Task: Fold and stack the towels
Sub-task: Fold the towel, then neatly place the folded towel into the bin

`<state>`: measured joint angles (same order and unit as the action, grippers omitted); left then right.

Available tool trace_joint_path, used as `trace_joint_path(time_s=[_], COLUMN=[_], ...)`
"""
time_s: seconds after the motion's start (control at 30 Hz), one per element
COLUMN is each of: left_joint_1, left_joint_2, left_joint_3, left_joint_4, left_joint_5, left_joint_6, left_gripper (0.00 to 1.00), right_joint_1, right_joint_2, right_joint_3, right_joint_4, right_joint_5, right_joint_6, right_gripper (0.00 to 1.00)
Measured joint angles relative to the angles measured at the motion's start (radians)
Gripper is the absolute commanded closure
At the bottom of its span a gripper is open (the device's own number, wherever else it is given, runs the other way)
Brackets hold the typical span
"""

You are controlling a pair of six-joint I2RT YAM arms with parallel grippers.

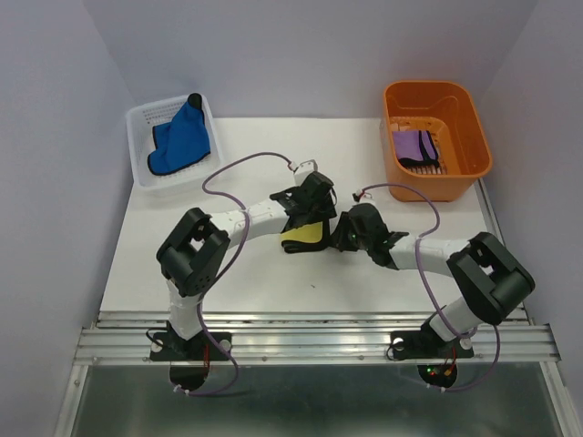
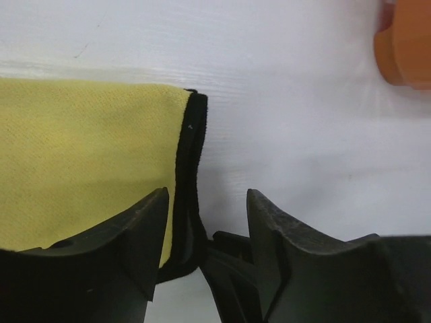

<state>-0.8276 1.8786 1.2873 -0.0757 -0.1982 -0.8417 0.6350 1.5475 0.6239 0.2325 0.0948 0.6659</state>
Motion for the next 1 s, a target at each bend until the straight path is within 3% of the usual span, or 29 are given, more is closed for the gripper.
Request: trace_joint_path(time_s=[0.07,0.13,0.27,0.37,0.53,0.73,1.0], left_joint_1=[-0.002,-0.002,-0.002,-0.002,-0.002,-0.002,-0.001], left_joint_2=[-0.05,-0.105,-0.274,-0.397,-0.584,-0.79,-0.95], left_joint_3=[-0.001,-0.006,-0.066,-0.146,-0.34,-0.584,-0.66], left_joint_4=[-0.004,-0.004,0.008,0.007,-0.011,-0.087,-0.105], left_joint_5=[-0.006,-0.016,-0.051,-0.087,-0.15,-0.251,-0.298], left_joint_6=[0.006,0.016,0.028,0.034,0.03,-0.034,-0.07], left_gripper=[0.29,0.24,0.01,0.01,0.01,0.01,0.01], right_joint_1=[0.0,0.0,0.0,0.0,0.0,0.0,0.0], right_joint_2=[-0.058,-0.113,-0.232,-0.275,-0.241,-0.05,0.169], right_joint_3=[0.0,0.0,0.001,0.003,0.063,0.24,0.37], right_joint_4=[-0.049,-0.087,-0.151,-0.189,-0.235,-0.278,-0.322], right_joint_5=[0.015,0.029,0.048,0.048,0.037,0.048,0.093], right_joint_6=[-0.001,-0.005,-0.023,-0.053,-0.106,-0.126,-0.111], right_gripper=[0.61,0.49,0.24,0.19,0.19,0.21,0.32])
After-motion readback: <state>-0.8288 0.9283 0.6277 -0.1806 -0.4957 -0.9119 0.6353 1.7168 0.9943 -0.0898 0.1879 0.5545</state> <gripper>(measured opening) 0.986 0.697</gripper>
